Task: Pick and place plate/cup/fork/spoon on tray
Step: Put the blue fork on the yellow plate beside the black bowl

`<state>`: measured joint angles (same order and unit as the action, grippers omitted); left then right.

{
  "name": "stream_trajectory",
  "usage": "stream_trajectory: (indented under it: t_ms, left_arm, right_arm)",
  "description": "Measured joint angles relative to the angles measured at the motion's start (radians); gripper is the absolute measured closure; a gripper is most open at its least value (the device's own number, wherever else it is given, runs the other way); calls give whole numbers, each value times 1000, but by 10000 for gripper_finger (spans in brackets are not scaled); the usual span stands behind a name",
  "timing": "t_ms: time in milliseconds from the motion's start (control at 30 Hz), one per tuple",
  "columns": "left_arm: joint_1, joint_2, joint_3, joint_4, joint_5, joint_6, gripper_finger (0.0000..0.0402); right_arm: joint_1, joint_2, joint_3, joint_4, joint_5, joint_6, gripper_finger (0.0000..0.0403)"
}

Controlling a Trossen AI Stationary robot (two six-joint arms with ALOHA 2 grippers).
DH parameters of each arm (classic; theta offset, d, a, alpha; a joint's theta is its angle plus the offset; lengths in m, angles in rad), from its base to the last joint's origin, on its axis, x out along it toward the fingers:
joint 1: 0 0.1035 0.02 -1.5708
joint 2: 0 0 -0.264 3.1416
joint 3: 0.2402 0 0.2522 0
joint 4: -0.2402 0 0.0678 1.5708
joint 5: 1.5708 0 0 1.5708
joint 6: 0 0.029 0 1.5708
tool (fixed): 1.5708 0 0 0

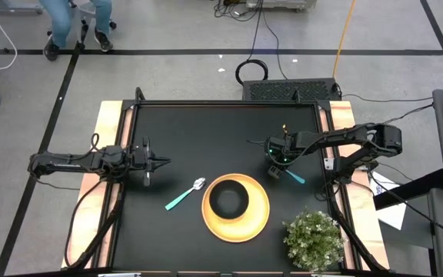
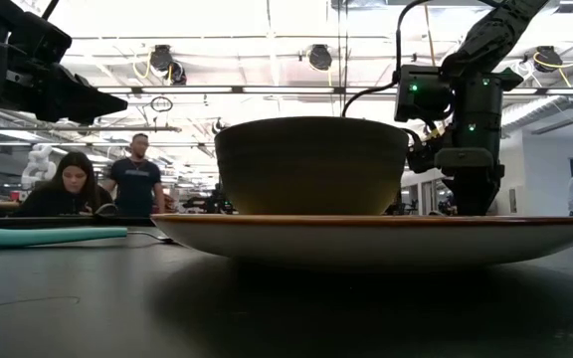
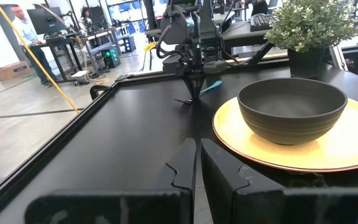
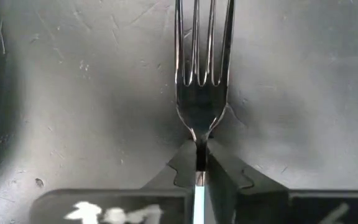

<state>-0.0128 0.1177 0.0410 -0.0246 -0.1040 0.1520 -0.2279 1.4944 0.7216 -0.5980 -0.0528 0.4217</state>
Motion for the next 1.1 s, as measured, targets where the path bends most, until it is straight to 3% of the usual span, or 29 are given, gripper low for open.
stream_trajectory:
  t_ms: [1100]
  left_arm:
    - [0, 0, 0, 6, 0, -4, 371]
  right_arm:
    - [2, -76, 87, -84, -4, -41, 399]
